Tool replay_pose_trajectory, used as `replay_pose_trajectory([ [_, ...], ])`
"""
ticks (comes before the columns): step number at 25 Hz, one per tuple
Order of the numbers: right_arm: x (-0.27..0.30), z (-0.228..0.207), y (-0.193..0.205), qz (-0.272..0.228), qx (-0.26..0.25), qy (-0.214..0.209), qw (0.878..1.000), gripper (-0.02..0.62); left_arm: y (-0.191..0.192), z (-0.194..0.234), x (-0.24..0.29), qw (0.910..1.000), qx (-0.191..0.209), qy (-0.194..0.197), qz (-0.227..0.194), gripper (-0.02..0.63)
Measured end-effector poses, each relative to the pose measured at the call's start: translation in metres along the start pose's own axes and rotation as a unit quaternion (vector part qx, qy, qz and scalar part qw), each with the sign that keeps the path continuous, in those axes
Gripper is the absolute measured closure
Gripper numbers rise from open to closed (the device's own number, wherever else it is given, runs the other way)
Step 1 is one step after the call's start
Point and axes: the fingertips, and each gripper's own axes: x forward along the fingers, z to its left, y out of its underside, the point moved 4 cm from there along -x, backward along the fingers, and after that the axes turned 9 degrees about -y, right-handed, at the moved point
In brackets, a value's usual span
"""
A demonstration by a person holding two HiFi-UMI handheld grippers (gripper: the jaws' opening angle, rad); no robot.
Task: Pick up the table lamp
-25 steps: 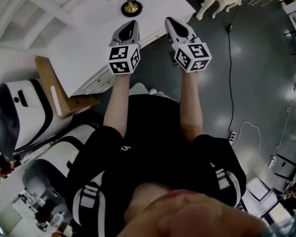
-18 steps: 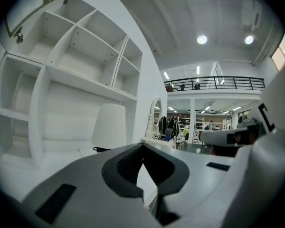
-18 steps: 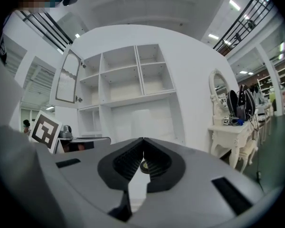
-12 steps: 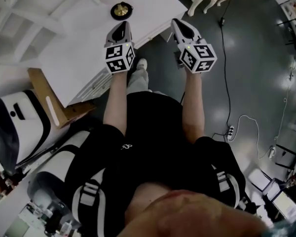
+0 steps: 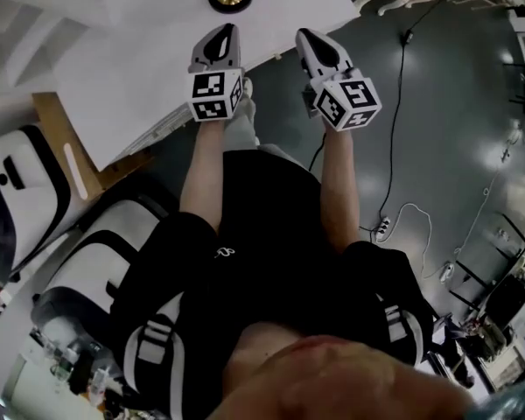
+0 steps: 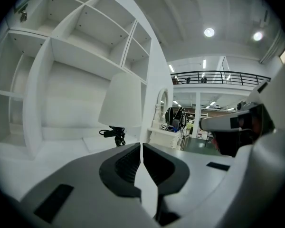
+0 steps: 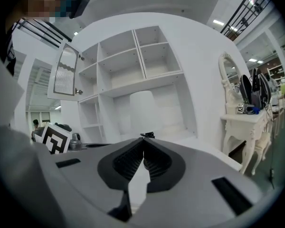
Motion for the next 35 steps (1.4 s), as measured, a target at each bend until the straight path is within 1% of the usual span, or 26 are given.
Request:
replay_pose_trajectory([
  [3, 0.025, -0.017, 0.011, 0.006, 0.01, -0.015, 1.0, 0.577, 0.015, 0.009, 0.026, 0.9998, 0.01, -0.002, 0.016, 0.595],
  [6, 0.044, -0.021, 0.02, 0.017, 0.018, -0.023, 0.999, 0.577, 0.024, 0.023, 0.039, 0.9997, 0.012, -0.001, 0.023, 0.592],
  [7, 0.047, -0.02, 0.022, 0.021, 0.02, -0.025, 0.999, 0.577, 0.025, 0.028, 0.041, 0.9997, 0.012, 0.002, 0.023, 0.579],
  [9, 0.053, -0.02, 0.027, 0.029, 0.028, -0.027, 0.999, 0.577, 0.026, 0.036, 0.044, 0.9995, 0.013, 0.01, 0.026, 0.514],
  [10, 0.056, -0.024, 0.03, 0.034, 0.033, -0.025, 0.999, 0.577, 0.027, 0.038, 0.047, 0.9993, 0.017, 0.012, 0.03, 0.505],
  [12, 0.062, -0.034, 0.034, 0.041, 0.04, -0.021, 0.998, 0.577, 0.029, 0.04, 0.059, 0.9989, 0.023, 0.014, 0.039, 0.503],
  [18, 0.093, -0.064, 0.041, 0.055, 0.05, -0.016, 0.997, 0.577, 0.044, 0.057, 0.103, 0.9987, 0.013, 0.007, 0.049, 0.49],
  [21, 0.106, -0.079, 0.044, 0.07, 0.049, -0.01, 0.996, 0.577, 0.052, 0.059, 0.126, 0.9981, 0.01, 0.016, 0.059, 0.476],
  [24, 0.115, -0.092, 0.046, 0.085, 0.052, -0.001, 0.995, 0.577, 0.061, 0.061, 0.146, 0.9974, 0.019, 0.022, 0.067, 0.466],
  [30, 0.136, -0.103, 0.057, 0.115, 0.059, 0.006, 0.992, 0.577, 0.066, 0.077, 0.175, 0.9973, 0.03, 0.014, 0.066, 0.442],
  [35, 0.153, -0.104, 0.064, 0.13, 0.066, 0.005, 0.989, 0.577, 0.062, 0.082, 0.189, 0.9974, 0.034, 0.026, 0.058, 0.442],
])
